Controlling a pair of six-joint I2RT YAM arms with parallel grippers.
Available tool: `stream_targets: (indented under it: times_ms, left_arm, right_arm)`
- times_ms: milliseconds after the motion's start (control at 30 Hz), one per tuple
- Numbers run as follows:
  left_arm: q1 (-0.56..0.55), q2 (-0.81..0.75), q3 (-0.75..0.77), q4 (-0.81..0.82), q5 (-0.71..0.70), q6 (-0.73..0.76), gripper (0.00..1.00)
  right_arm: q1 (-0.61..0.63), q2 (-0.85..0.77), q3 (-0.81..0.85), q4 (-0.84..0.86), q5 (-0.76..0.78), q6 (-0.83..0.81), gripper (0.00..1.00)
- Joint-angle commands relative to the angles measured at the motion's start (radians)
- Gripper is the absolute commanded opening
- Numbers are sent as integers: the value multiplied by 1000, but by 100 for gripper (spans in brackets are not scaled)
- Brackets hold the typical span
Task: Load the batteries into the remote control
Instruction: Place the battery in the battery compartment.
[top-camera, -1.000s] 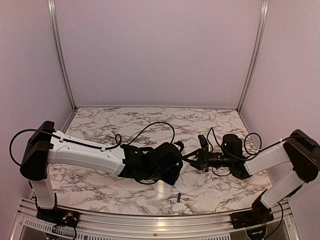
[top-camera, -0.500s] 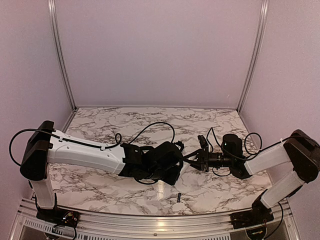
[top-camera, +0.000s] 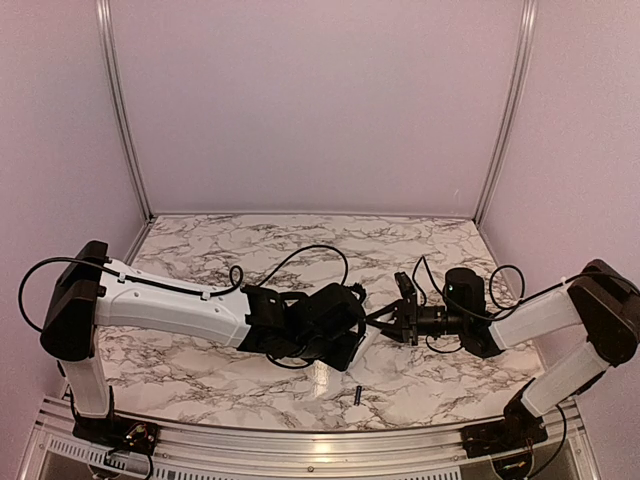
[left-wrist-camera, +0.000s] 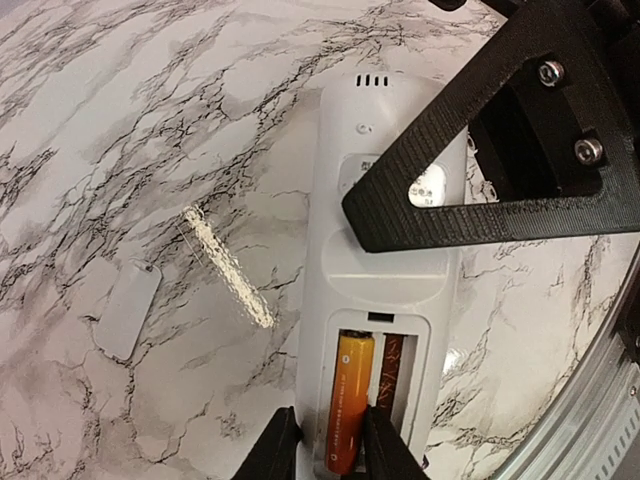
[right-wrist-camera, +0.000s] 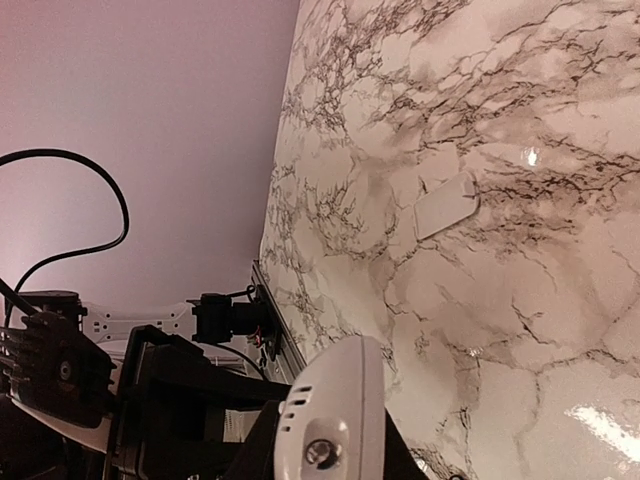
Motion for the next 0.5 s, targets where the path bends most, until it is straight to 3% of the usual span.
stream_targets:
  times_ms: [0, 200, 467]
  left_arm:
    - [27, 5, -32, -91, -23, 11, 26]
    - [35, -15, -62, -42, 44, 13, 24]
    - [54, -63, -112, 18, 127, 24, 39]
  right_arm:
    - [5, -34, 33, 65, -116, 10, 0]
    - [5, -37, 44, 100, -156, 9, 0]
    - [4, -43, 54, 89, -189, -6, 0]
